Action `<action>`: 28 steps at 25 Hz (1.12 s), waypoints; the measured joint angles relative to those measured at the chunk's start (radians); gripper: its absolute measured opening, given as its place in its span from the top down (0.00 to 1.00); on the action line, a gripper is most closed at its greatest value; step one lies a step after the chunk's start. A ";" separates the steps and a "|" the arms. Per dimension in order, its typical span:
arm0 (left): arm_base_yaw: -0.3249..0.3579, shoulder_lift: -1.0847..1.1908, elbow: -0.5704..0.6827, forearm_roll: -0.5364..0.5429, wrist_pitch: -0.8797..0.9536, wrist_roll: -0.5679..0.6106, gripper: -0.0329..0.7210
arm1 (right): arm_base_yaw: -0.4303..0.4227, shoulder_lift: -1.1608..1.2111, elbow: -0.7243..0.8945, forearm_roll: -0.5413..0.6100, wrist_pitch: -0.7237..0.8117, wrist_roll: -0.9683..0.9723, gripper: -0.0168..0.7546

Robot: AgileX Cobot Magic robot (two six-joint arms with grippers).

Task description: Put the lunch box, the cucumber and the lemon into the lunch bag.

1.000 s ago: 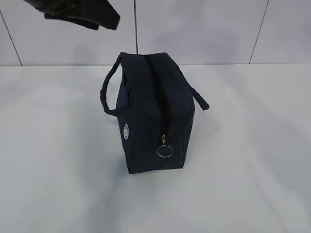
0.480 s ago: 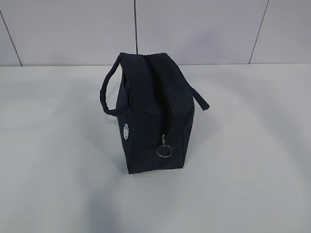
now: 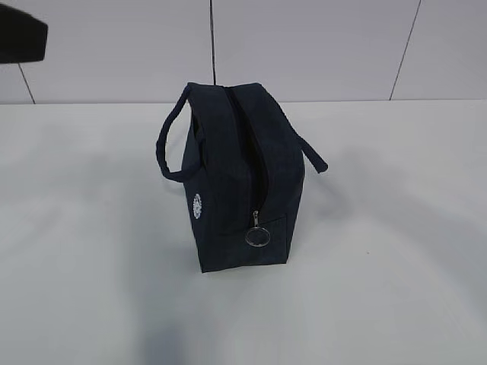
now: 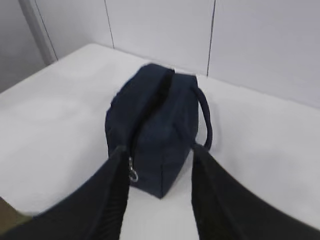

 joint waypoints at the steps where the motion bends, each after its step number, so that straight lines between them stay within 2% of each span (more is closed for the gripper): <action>1: 0.000 -0.013 0.017 0.000 -0.002 0.002 0.53 | 0.000 -0.023 0.072 0.000 -0.025 -0.002 0.56; 4: 0.000 -0.057 0.057 0.000 -0.013 0.002 0.53 | 0.000 -0.066 0.254 0.011 -0.083 -0.006 0.56; 8: -0.001 -0.085 0.074 0.000 -0.018 0.004 0.53 | 0.000 -0.070 0.415 0.118 -0.145 -0.006 0.56; 12: -0.002 -0.087 0.074 -0.016 -0.020 0.004 0.53 | 0.000 -0.061 0.457 0.236 -0.181 -0.012 0.56; 15: -0.002 -0.087 0.074 -0.024 -0.020 0.004 0.53 | 0.000 -0.005 0.457 0.305 -0.163 -0.088 0.56; 18: -0.002 -0.087 0.076 -0.026 -0.020 0.004 0.53 | 0.000 0.101 0.457 0.369 -0.097 -0.248 0.56; 23: -0.002 -0.087 0.076 -0.026 -0.020 0.004 0.53 | 0.000 0.293 0.441 0.469 0.001 -0.641 0.55; 28: -0.002 -0.087 0.076 -0.026 -0.020 0.004 0.53 | 0.000 0.466 0.414 0.690 0.079 -1.050 0.40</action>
